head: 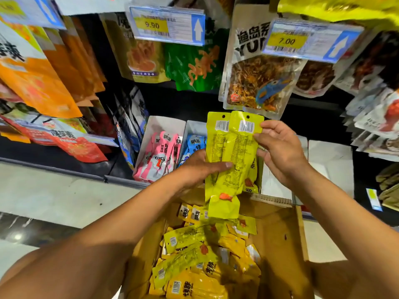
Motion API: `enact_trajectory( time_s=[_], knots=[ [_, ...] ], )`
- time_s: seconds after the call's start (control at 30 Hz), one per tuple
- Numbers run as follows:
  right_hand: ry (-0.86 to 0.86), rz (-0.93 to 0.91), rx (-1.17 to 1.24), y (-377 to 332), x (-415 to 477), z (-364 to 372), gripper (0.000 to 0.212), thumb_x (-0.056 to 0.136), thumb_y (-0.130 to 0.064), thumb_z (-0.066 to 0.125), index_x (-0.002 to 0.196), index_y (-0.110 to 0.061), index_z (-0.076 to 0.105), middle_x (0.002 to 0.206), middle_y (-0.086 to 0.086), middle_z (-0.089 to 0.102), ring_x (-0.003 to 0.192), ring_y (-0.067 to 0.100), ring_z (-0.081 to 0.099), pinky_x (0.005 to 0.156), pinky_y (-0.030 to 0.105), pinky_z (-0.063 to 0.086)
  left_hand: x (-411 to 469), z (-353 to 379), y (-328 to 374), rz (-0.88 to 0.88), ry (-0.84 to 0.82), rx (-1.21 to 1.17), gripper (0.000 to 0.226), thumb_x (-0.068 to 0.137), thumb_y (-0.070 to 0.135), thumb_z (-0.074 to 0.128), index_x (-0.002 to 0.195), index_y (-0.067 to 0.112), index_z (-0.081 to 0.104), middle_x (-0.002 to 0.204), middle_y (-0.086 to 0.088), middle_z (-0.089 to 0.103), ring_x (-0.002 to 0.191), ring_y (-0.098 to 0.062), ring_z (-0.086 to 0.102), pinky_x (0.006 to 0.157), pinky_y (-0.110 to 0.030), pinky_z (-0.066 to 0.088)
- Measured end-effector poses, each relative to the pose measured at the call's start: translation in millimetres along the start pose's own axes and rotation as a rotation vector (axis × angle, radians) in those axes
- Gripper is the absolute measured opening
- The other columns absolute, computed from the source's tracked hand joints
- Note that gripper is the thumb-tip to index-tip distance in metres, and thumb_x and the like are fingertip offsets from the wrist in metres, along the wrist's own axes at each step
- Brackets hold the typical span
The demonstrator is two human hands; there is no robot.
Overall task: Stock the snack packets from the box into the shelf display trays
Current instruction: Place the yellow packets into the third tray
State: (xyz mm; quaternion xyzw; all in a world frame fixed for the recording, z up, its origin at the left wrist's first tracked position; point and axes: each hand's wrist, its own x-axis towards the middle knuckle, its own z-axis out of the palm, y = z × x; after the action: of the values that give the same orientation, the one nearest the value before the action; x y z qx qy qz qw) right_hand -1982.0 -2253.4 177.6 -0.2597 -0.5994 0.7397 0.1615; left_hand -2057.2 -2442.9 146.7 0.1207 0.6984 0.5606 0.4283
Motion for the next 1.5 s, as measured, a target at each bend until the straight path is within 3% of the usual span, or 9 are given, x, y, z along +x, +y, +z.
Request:
enact_trajectory(
  time_s=[0.13, 0.3, 0.57, 0.87, 0.93, 1.07, 1.2, 1.33, 1.5],
  knots=[
    [0.089, -0.059, 0.051, 12, 7, 2, 0.044, 0.090, -0.008, 0.068, 0.130, -0.011, 0.049, 0.120, 0.015, 0.069, 0.114, 0.042, 0.064, 0.094, 0.057, 0.048, 6, 3, -11, 0.003, -0.013, -0.012, 0.018, 0.091, 0.016, 0.076, 0.102, 0.029, 0.070, 0.101, 0.014, 0.078, 0.094, -0.002, 0.073, 0.084, -0.022, 0.055],
    [-0.097, 0.160, -0.148, 28, -2, 14, 0.036, 0.083, -0.044, 0.075, 0.115, -0.032, 0.067, 0.119, -0.005, 0.072, 0.115, 0.018, 0.066, 0.106, 0.056, 0.044, 9, 1, -21, -0.019, 0.035, -0.210, 0.032, 0.091, 0.006, 0.073, 0.123, 0.010, 0.069, 0.117, -0.008, 0.076, 0.111, -0.026, 0.072, 0.105, -0.050, 0.052],
    [-0.172, 0.182, -0.106, 38, -15, 24, 0.028, 0.085, -0.015, 0.077, 0.112, -0.012, 0.073, 0.108, 0.009, 0.076, 0.103, 0.029, 0.072, 0.096, 0.052, 0.054, 5, -4, -12, 0.009, 0.118, -0.319, 0.035, 0.091, 0.010, 0.074, 0.126, 0.011, 0.069, 0.115, -0.011, 0.077, 0.106, -0.030, 0.074, 0.095, -0.046, 0.058],
    [-0.164, 0.433, 0.271, 30, -6, 10, 0.034, 0.095, 0.001, 0.044, 0.120, -0.011, 0.064, 0.109, 0.012, 0.073, 0.096, 0.028, 0.072, 0.083, 0.045, 0.057, 2, -5, -5, -0.029, 0.174, -0.477, 0.025, 0.103, 0.005, 0.048, 0.127, 0.007, 0.054, 0.088, -0.015, 0.077, 0.073, -0.031, 0.071, 0.072, -0.040, 0.057],
    [-0.175, 0.478, 0.196, 31, -6, 8, 0.027, 0.098, -0.019, 0.053, 0.123, -0.013, 0.064, 0.089, 0.005, 0.069, 0.072, 0.019, 0.064, 0.068, 0.035, 0.054, 2, -4, -7, -0.065, 0.149, -0.533, 0.029, 0.106, 0.012, 0.048, 0.134, 0.007, 0.049, 0.085, -0.014, 0.075, 0.073, -0.034, 0.072, 0.078, -0.051, 0.059],
    [-0.177, 0.551, 0.144, 32, -4, -1, 0.074, 0.088, -0.075, 0.045, 0.116, -0.011, 0.069, 0.070, 0.001, 0.049, 0.056, 0.016, 0.039, 0.052, 0.028, 0.030, -2, -6, -9, -0.133, 0.102, -0.560, 0.060, 0.103, 0.061, 0.040, 0.131, 0.012, 0.060, 0.089, -0.012, 0.072, 0.068, -0.028, 0.068, 0.072, -0.044, 0.058],
    [-0.184, 0.532, 0.065, 33, -3, -3, 0.055, 0.098, -0.041, 0.033, 0.129, -0.005, 0.061, 0.073, 0.003, 0.052, 0.059, 0.017, 0.046, 0.051, 0.026, 0.039, -1, -7, -7, -0.173, 0.142, -0.654, 0.077, 0.101, 0.071, 0.024, 0.120, 0.010, 0.067, 0.085, -0.014, 0.071, 0.061, -0.027, 0.061, 0.057, -0.032, 0.047],
    [-0.264, 0.529, 0.087, 34, -6, 3, 0.043, 0.099, -0.021, 0.046, 0.136, -0.002, 0.056, 0.112, 0.021, 0.063, 0.099, 0.033, 0.057, 0.089, 0.057, 0.052, -1, -6, -5, -0.182, 0.167, -0.620, 0.062, 0.102, 0.061, 0.038, 0.102, 0.007, 0.069, 0.082, -0.010, 0.069, 0.062, -0.025, 0.060, 0.056, -0.031, 0.045],
    [-0.253, 0.448, 0.177, 35, -5, 2, 0.030, 0.100, 0.000, 0.048, 0.126, 0.000, 0.062, 0.115, 0.020, 0.072, 0.092, 0.028, 0.074, 0.071, 0.038, 0.062, 2, -9, -8, -0.170, 0.171, -0.579, 0.056, 0.097, 0.063, 0.051, 0.110, 0.013, 0.071, 0.088, -0.010, 0.070, 0.068, -0.025, 0.064, 0.060, -0.032, 0.055]
  ],
)
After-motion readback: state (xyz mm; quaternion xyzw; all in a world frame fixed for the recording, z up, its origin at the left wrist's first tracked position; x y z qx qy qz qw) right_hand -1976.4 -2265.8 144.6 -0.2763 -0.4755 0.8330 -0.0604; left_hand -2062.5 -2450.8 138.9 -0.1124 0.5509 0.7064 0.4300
